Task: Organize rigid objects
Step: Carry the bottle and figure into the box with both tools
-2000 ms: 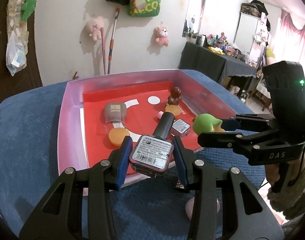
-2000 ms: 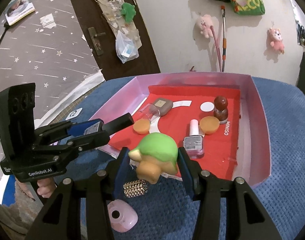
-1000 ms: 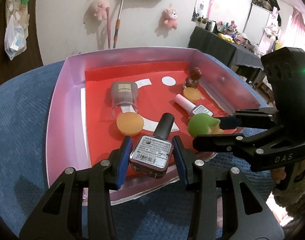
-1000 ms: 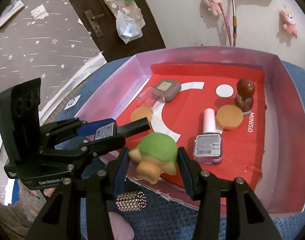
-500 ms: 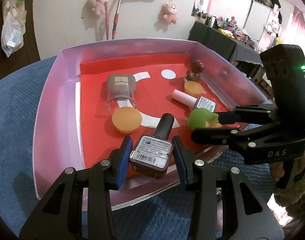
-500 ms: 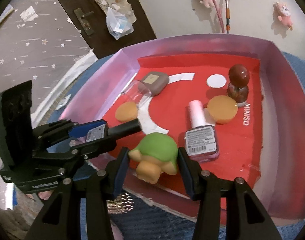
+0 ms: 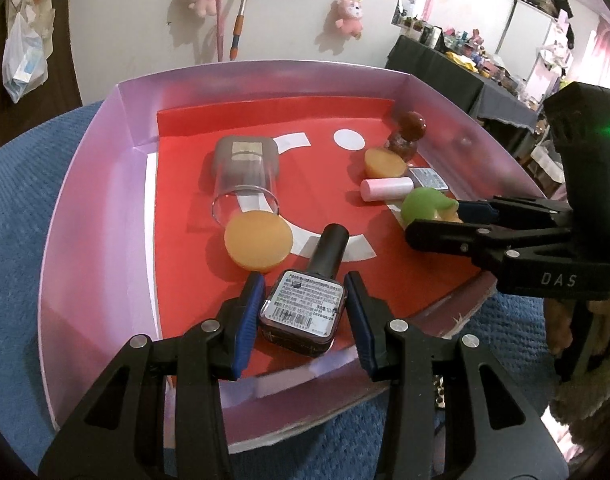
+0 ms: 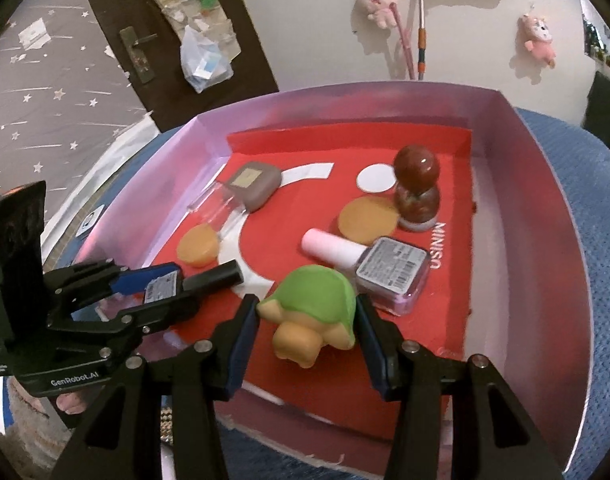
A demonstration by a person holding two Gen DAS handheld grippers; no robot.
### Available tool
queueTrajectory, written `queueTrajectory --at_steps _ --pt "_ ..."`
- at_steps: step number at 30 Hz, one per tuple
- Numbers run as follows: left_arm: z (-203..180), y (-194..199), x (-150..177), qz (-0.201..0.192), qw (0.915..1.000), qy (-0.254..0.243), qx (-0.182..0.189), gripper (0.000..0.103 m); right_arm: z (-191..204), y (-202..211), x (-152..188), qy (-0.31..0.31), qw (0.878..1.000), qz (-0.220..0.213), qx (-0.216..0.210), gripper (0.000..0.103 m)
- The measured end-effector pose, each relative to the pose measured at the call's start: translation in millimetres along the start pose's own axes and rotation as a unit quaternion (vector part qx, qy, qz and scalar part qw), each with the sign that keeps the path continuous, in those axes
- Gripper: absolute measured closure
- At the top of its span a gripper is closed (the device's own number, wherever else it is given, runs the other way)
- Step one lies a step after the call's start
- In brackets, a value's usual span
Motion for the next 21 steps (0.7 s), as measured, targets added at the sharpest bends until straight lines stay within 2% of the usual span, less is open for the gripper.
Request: queueTrajectory --at_steps 21 --pt "6.4 -10.8 -12.3 0.000 0.9999 0.012 -0.009 0.064 -3.6 -3.8 -7.3 0.000 1.000 -0.013 0.024 0.051"
Point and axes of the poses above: each gripper's, at about its wrist camera, not at the fingertips, and y roughly against the way its jaws point, z to its left, x to its underside, the point moved 8 cm from there along -y, roughly the way its jaws point, and after that the axes turned 12 degrees about z, right-handed, at the moved point
